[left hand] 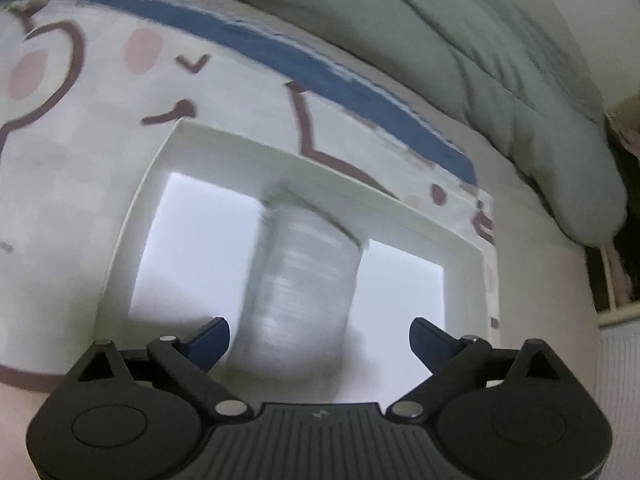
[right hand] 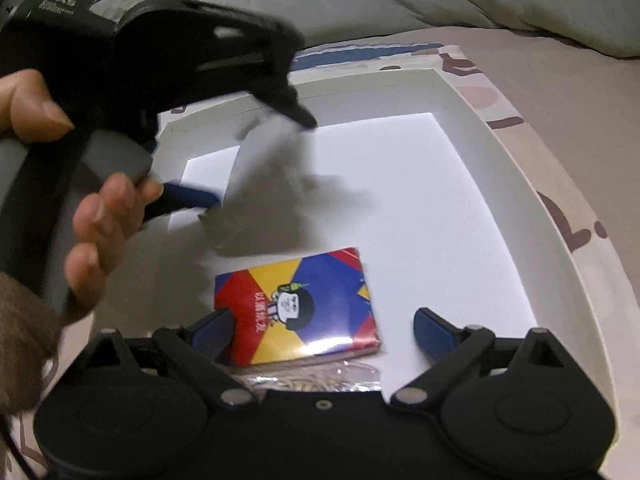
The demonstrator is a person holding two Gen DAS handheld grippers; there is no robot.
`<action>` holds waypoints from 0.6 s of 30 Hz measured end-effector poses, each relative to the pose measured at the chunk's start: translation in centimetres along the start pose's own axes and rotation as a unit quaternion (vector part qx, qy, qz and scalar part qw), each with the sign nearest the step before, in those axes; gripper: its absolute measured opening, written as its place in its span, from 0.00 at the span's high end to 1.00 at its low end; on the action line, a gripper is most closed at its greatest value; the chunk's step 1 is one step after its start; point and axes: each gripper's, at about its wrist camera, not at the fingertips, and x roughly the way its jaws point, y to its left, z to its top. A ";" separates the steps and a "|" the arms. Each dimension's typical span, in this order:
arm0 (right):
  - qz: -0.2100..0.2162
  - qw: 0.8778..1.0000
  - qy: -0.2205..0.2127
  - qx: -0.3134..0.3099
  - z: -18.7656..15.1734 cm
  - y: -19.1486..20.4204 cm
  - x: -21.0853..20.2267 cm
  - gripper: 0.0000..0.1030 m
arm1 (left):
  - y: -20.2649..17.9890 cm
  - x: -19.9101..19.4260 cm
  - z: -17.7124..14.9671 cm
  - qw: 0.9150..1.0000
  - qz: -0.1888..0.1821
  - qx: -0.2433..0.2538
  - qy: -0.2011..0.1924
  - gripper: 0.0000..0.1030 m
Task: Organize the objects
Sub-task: 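Lower the card box with the right tool while the left tool lowers the wipes packet into the tray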
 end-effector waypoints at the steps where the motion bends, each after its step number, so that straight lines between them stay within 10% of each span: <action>1: -0.001 1.000 0.001 0.000 0.0 -0.1 0.0 0.05 | 0.0 -0.3 0.0 1.000 0.002 0.009 -0.001 0.07; 18: -0.003 0.999 -0.050 0.004 1.2 -0.5 -4.3 0.05 | 0.1 -9.0 -1.0 0.997 0.009 0.071 -0.037 0.07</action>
